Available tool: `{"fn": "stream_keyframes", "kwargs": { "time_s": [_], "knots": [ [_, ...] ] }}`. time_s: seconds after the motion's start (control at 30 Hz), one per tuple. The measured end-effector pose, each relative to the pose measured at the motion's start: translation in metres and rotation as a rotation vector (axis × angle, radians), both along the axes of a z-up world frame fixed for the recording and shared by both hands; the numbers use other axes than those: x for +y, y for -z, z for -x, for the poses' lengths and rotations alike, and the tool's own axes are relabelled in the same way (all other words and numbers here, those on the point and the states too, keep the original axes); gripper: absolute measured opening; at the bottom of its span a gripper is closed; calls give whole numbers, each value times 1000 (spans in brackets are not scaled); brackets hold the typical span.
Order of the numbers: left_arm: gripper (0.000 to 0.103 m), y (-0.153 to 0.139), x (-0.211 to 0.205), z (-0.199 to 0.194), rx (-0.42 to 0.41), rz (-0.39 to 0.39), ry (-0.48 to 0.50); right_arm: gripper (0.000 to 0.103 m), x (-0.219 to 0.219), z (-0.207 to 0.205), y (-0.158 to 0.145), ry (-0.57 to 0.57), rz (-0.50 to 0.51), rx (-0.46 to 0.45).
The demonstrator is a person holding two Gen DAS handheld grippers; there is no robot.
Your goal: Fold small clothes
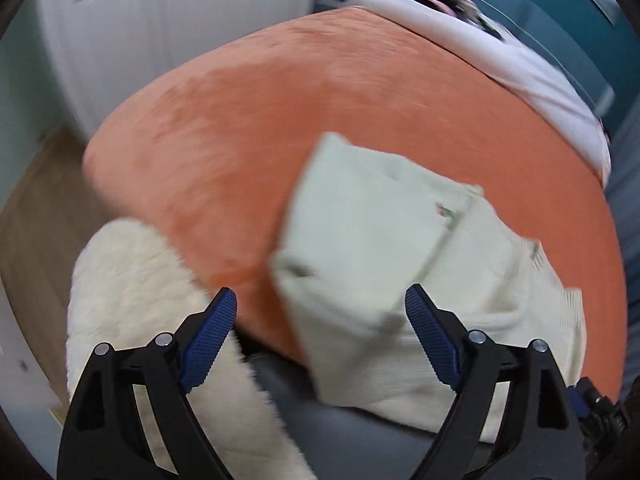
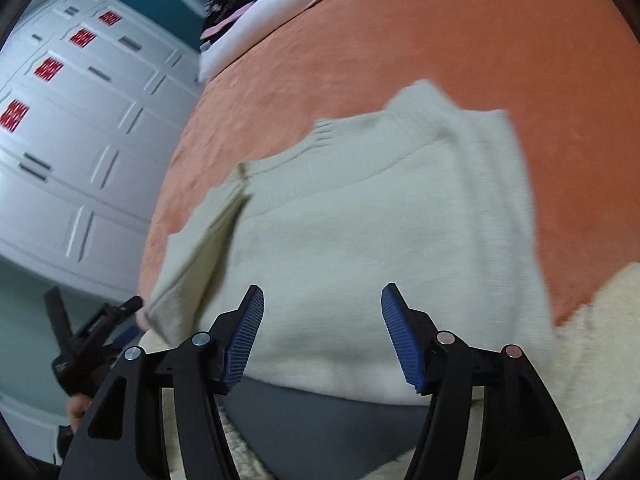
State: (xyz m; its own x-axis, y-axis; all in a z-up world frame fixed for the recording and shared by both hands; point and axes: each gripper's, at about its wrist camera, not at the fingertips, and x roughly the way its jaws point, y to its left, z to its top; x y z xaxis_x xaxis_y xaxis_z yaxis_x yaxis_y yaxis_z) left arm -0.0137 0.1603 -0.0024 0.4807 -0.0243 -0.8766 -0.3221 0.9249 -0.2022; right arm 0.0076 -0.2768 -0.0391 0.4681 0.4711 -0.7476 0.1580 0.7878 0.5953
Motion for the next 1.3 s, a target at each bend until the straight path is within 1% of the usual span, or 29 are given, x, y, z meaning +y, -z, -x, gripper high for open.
{"fn": "stream_keyframes", "kwargs": {
  "time_s": [0.07, 0.13, 0.2, 0.23, 0.27, 0.3, 0.33, 0.37, 0.4, 0.43, 0.5, 0.6, 0.63, 0.7, 0.73, 0.77, 0.8, 0.83, 0.87, 0.9, 0.93, 0.97, 1.03, 1.13, 1.17, 1.2, 1.23, 1.27, 1.3],
  "knots": [
    [84, 1, 23, 9, -8, 41, -58, 61, 40, -25, -2, -138, -20, -15],
    [84, -1, 36, 16, -17, 56, -76, 61, 81, -55, 5, -233, 44, 3],
    [84, -6, 48, 22, -40, 55, -77, 56, 122, -91, 18, -315, 85, 57],
    [84, -8, 51, 25, -52, 57, -68, 53, 149, -110, 22, -367, 72, 83],
    [84, -11, 55, 29, -60, 56, -62, 50, 178, -124, 17, -428, 37, 89],
    [85, -13, 56, 35, -65, 58, -58, 50, 201, -130, 5, -482, -7, 60],
    [86, -15, 59, 39, -73, 71, -57, 50, 227, -134, -18, -552, -74, -16],
    [88, -14, 63, 42, -82, 92, -63, 47, 244, -134, -40, -599, -120, -98],
    [89, -13, 64, 45, -85, 117, -65, 47, 253, -133, -58, -614, -129, -159],
    [89, -10, 65, 46, -84, 147, -59, 47, 257, -132, -73, -608, -100, -208],
    [90, -4, 62, 43, -72, 182, -44, 48, 247, -131, -80, -559, -20, -227],
    [91, 21, 51, 24, -17, 239, -18, 49, 203, -120, -68, -444, 92, -186],
    [91, 31, 48, 15, 11, 238, -22, 49, 182, -114, -61, -400, 104, -158],
    [91, 53, 44, -3, 50, 242, -34, 49, 142, -98, -46, -316, 97, -100],
    [91, 59, 42, -11, 56, 211, -47, 49, 124, -89, -39, -269, 97, -71],
    [88, 59, 39, -17, 30, 200, -39, 50, 107, -78, -34, -221, 98, -48],
    [69, 59, 37, -23, 10, 220, -16, 51, 87, -66, -29, -168, 94, -29],
    [56, 60, 34, -31, 16, 270, 19, 51, 71, -54, -28, -126, 95, -17],
    [36, 59, 30, -38, 36, 292, 38, 51, 56, -44, -25, -80, 99, -6],
    [27, 53, 26, -42, 30, 305, 60, 51, 45, -34, -27, -45, 104, 0],
    [26, 42, 21, -44, 12, 304, 86, 51, 29, -26, -25, 0, 111, 5],
    [24, 24, 13, -43, -30, 309, 125, 51, 22, -21, -23, 29, 116, 8],
    [22, -15, -13, -40, -99, 348, 242, 52, 2, -11, -22, 91, 130, 10],
    [22, -78, -73, -27, -195, 370, 453, 53, -24, -3, -23, 149, 130, -10],
    [22, -95, -102, -21, -224, 367, 549, 53, -31, -2, -24, 161, 130, -20],
    [22, -105, -130, -15, -239, 361, 631, 54, -40, 1, -26, 166, 126, -29],
    [22, -108, -154, -11, -240, 356, 700, 54, -47, 3, -27, 174, 122, -41],
    [23, -104, -184, -8, -223, 352, 780, 55, -53, 5, -28, 186, 124, -49],
    [25, -92, -212, -8, -186, 340, 850, 56, -60, 8, -27, 202, 124, -54]
  ]
}}
